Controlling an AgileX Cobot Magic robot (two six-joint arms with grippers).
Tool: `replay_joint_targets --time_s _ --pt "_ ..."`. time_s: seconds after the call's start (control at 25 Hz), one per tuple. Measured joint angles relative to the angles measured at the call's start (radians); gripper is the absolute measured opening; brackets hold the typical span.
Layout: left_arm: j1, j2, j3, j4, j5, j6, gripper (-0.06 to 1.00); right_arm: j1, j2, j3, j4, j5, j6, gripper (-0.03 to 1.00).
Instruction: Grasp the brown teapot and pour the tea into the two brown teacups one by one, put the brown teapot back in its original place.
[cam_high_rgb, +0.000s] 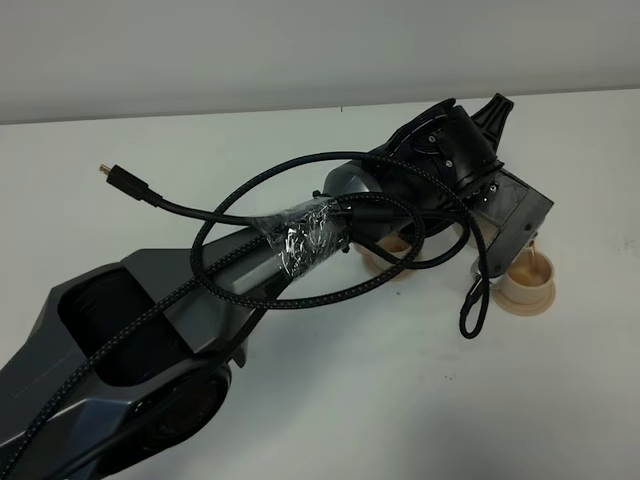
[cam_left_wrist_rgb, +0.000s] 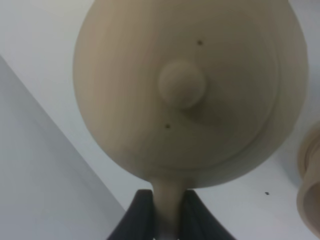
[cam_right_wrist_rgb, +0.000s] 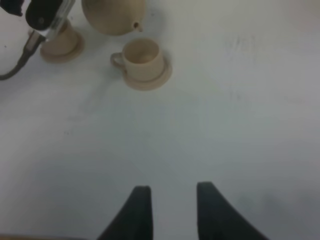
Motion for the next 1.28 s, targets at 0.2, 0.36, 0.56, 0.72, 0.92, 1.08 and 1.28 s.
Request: replay_joint_targets --time_s 0.2,0.36,0.56,0.72,0.92,1.08,1.28 --pt "-0.003 0.0 0.0 0.033 -0.004 0.0 0.13 0.0 0.0 0.0 0.0 0.0 0.0 0.24" --pt "-0.004 0.0 0.0 0.041 -0.004 0.001 0.13 0.0 0.0 0.0 0.0 0.0 0.0 0.24" --pt "-0.013 0.0 0.0 0.07 -0.004 0.001 0.13 0.0 0.0 0.0 0.0 0.0 0.0 0.24" --pt "-0.015 0.0 0.0 0.086 -0.004 0.001 0.13 0.0 0.0 0.0 0.0 0.0 0.0 0.24" --pt "-0.022 0.0 0.0 0.111 -0.003 0.001 0.13 0.0 0.0 0.0 0.0 0.0 0.0 0.24" --pt "-0.03 0.0 0.0 0.121 -0.001 0.001 0.13 0.0 0.0 0.0 0.0 0.0 0.0 0.24" --pt "-0.04 0.0 0.0 0.137 0.004 0.001 0.13 0.0 0.0 0.0 0.0 0.0 0.0 0.24"
